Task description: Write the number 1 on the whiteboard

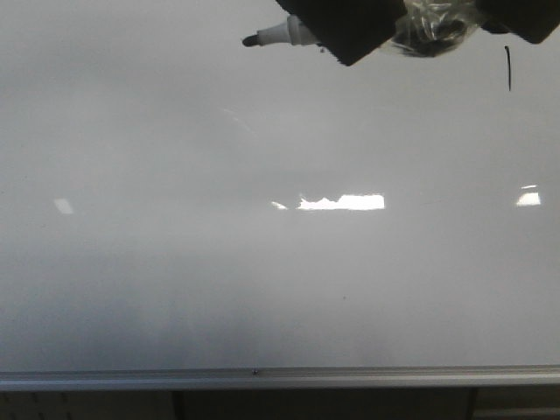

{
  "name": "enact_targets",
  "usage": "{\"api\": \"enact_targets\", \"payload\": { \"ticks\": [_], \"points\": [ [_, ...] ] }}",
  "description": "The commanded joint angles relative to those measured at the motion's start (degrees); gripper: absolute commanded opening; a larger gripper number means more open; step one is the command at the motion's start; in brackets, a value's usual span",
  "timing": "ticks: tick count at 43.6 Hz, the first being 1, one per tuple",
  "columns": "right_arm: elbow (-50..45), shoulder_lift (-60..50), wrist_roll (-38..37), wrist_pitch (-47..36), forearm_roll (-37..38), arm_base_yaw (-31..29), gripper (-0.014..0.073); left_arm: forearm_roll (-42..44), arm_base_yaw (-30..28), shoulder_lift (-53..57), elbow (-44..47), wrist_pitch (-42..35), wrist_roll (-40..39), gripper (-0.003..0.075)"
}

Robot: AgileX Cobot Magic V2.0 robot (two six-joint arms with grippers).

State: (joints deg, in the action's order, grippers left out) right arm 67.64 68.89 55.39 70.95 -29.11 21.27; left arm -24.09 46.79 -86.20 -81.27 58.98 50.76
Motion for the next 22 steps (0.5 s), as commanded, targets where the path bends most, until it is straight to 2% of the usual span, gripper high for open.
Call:
{"api": "enact_targets", "payload": {
  "ticks": [1,8,16,19,22],
  "points": [
    [1.7,-1.4,0.6,-0.2,-3.0,0.0,0.0013,-1.3,0.5,1.9,-2.1,-1.7,0.1,0.0361],
    [1.7,-1.4,0.6,-0.2,-3.0,0.0,0.0014,-1.3,0.5,1.9,-2.1,-1.3,0.1,0.0186],
    [1.7,-1.4,0.6,-0.2,-3.0,0.0,0.002,-1.3,0.5,1.9,-2.1,-1.0,0.1,0.0086],
    [1.7,-1.4,0.6,-0.2,-3.0,0.0,0.0085,-1.1,0.5,1.9,-2.1,-0.8,0.1,0.0071],
    [1.7,-1.4,0.6,-0.3,-3.0,0.0,0.0216,-0.6,0.5,1.9,-2.1,-0.7,0.1,0.0071]
  ]
}}
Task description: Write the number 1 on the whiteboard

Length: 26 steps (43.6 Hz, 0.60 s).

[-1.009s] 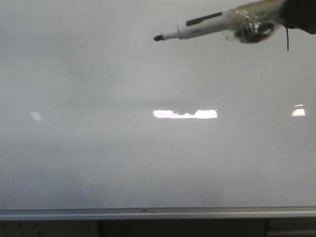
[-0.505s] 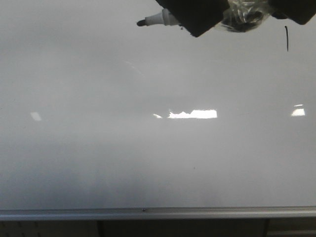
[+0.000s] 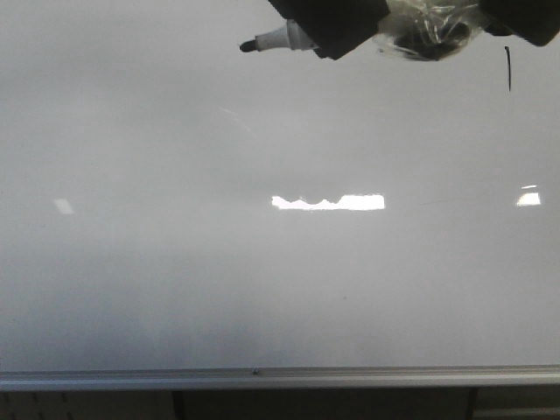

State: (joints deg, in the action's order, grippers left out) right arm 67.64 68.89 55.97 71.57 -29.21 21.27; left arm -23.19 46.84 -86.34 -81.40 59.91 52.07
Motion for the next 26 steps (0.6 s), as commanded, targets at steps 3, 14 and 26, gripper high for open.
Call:
{"api": "enact_targets", "payload": {
  "ticks": [3,14,26],
  "points": [
    [1.7,-1.4,-0.5,-1.2,-2.9,0.0,0.0373,0.4,0.4,2.0,-2.0,-1.6,-2.3,0.0071],
    [1.7,-1.6,-9.8,-5.8,1.4,-4.4,0.0486,24.6,-3.7,2.0,-2.0,-2.6,-32.7,0.0071],
    [1.7,-1.6,-11.0,-5.4,1.7,-10.0,0.0486,27.3,-20.4,6.3,7.3,-10.1,-46.7,0.0071]
  ]
}}
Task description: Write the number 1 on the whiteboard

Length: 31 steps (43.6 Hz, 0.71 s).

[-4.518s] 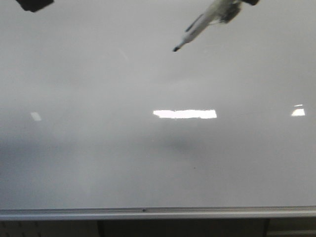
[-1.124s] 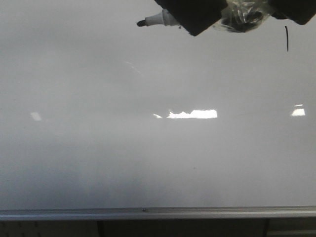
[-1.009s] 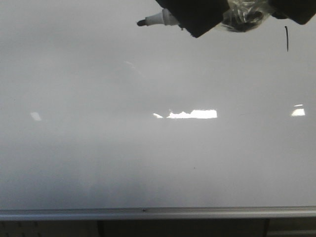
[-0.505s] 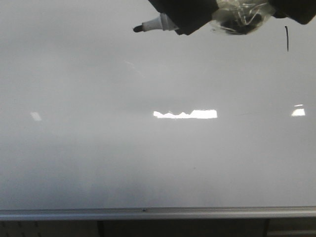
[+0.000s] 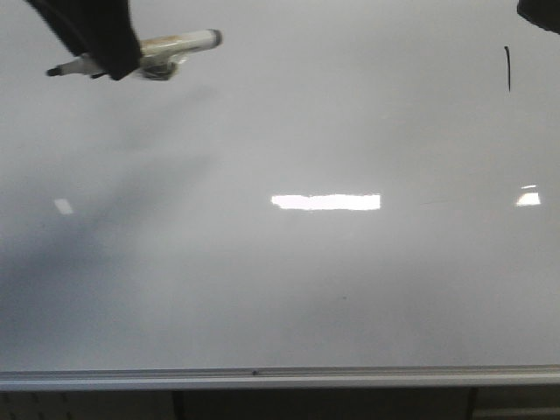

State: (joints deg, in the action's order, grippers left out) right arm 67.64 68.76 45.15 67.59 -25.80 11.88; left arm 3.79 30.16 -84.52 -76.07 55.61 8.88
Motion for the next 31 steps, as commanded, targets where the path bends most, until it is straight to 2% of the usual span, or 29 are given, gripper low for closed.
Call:
{"api": "enact_targets", "payload": {
  "ticks": [1,6,14,16,20,31],
  "points": [
    [1.7,-1.4,-0.2,-1.5,-1.8,-0.6,0.0486,0.3,-4.9,5.2,3.3,-7.0,-4.0,0.0071],
    [1.7,-1.4,-0.2,-2.1,-1.8,-0.6,0.0486,0.2,-12.3,8.6,11.0,-15.7,-6.4,0.0071],
    [1.7,-1.4,-0.2,-2.7,-1.8,-0.6,0.0486,-2.8,-21.4,9.9,22.9,-37.1,-10.9,0.0071],
    [1.7,-1.4,-0.2,-2.8,-1.8,-0.6,0.0486,-4.5,-22.5,9.3,25.5,-45.3,-10.9,0.0071],
    [1.7,-1.4,-0.2,-3.0,-1.8,-0.6,0.0486,-4.7,-23.2,7.2,28.4,-55.6,-10.9,0.0071],
    [1.7,-1.4,-0.2,-3.1,-1.8,-0.6,0.0486,-5.9,-23.2,-0.2,28.6,-66.2,-10.9,0.0073]
  ]
}}
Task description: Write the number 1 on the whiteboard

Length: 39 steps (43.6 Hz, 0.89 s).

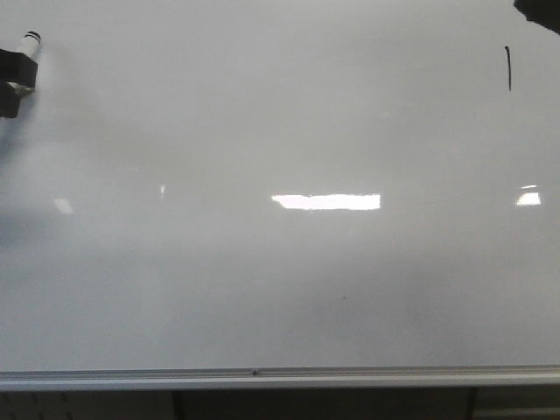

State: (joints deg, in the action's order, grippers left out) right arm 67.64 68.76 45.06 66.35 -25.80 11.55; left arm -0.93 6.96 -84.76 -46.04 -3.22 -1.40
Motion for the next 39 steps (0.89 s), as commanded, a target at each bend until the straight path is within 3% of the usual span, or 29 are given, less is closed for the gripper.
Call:
{"api": "enact_targets", "payload": {
  "ticks": [1,7,17,27,34,39],
  "points": [
    [1.7,-1.4,-0.1,-1.9,-1.8,-0.3,0.0486,-1.3,0.0,-0.3,-1.6,-7.3,-0.6,0.0075],
    [1.7,-1.4,-0.1,-2.7,-1.8,-0.3,0.0486,-1.3,0.1,-1.9,-1.7,-8.6,-0.6,0.0139],
    [1.7,-1.4,-0.1,-2.8,-1.8,-0.3,0.0486,-1.3,0.1,-2.4,-1.7,-8.4,-0.6,0.0406],
    [1.7,-1.4,-1.5,-2.4,-1.8,-0.3,0.0486,-0.5,0.1,0.2,-1.8,-3.9,-0.4,0.0431],
    [1.9,-2.3,-10.0,-1.0,1.4,-0.3,0.0486,3.8,0.1,8.6,-1.8,9.1,-0.3,0.0431],
    [2.7,-4.0,-20.6,1.1,6.1,-0.3,0.0486,6.8,0.1,16.3,-1.8,20.3,-0.3,0.0431]
  ]
}}
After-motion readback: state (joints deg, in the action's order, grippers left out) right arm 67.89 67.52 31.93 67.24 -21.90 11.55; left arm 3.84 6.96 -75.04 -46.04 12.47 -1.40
